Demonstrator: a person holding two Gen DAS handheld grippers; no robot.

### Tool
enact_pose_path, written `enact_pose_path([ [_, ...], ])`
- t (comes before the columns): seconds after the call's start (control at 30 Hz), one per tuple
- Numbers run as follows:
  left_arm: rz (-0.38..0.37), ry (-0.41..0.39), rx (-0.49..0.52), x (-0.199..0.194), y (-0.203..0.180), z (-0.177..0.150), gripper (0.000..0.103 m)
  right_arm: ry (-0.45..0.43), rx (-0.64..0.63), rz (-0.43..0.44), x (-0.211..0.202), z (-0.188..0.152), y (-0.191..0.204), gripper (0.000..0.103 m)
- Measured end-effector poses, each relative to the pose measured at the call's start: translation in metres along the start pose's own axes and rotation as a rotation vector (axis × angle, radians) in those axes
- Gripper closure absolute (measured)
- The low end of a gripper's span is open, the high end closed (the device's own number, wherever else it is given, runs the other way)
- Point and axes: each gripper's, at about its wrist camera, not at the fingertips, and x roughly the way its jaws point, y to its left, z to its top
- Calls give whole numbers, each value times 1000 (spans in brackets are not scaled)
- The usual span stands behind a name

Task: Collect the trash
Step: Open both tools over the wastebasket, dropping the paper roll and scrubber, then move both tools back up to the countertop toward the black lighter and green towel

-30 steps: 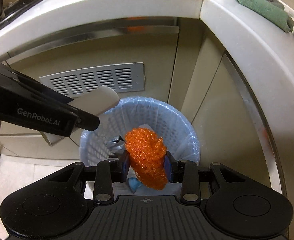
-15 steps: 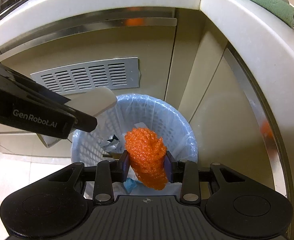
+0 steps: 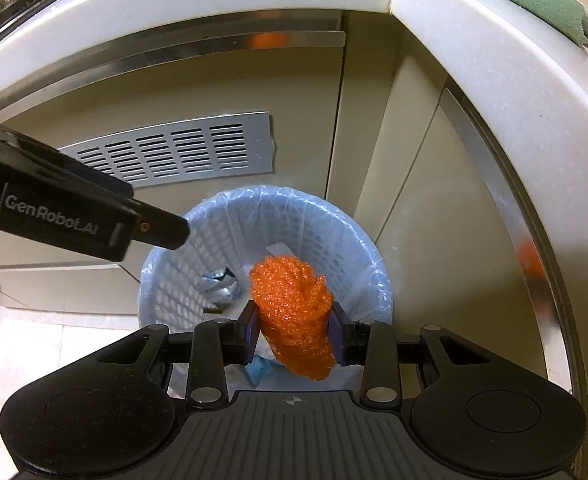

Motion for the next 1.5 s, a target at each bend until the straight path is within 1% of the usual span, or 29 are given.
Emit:
enact_pose_path([
  [0.47,37,-19,-43,-17,13,-11,45,-31,7,35,-6,4,5,67],
  [0.5,38,-20,-43,-19,13,-12,45,-33,10,42,-6,4,5,66],
  [0.53,39,-22,-44,-20,14,-12,45,-38,14,48,-7,5,5,61],
  [0.57,40,-23,-44,-21,15,-12,45,-45,21,45,-8,6,5,48],
  [0.6,40,-24,-45,-22,16,-12,45,-53,29,44,-9,6,5,38],
  [0.97,42,-24,-47,-27,20,-16,45,-44,26,39,-8,9,9,38],
  [1.17,43,-39,-51,-29,20,-19,45,-59,13,32,-16,10,10,38],
  [1.3,36,-66,-54,-38,19,-18,45,-106,-19,19,-32,15,14,38],
  [1.5,18,-129,-48,-60,16,-12,44,-212,-95,-25,-68,25,19,38],
])
